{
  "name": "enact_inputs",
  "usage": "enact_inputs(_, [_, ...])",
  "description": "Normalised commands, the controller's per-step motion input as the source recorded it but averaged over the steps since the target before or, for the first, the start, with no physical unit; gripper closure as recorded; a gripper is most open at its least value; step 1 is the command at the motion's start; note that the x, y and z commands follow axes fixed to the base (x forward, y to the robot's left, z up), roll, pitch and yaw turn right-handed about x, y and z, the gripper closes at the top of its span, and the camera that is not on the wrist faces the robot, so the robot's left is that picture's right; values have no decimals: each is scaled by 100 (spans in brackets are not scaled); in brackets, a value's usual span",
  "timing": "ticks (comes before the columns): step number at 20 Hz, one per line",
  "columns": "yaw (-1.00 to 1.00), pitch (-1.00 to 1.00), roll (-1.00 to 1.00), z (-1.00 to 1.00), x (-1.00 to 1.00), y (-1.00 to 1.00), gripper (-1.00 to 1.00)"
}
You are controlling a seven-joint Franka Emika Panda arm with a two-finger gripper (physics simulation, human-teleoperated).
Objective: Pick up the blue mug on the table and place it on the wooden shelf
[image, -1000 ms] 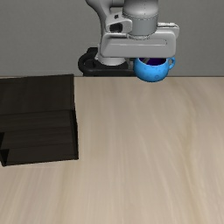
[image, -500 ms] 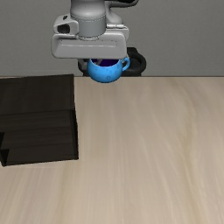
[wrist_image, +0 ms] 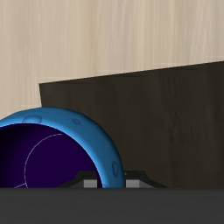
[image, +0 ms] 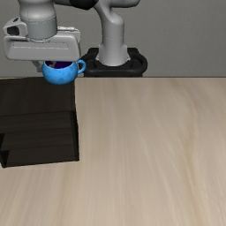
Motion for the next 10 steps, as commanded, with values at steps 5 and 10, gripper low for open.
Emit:
enact_inputs(5, [0, 0, 0, 0, 0, -100, 100])
enact_inputs(10, [0, 0, 0, -100, 0, 0, 100])
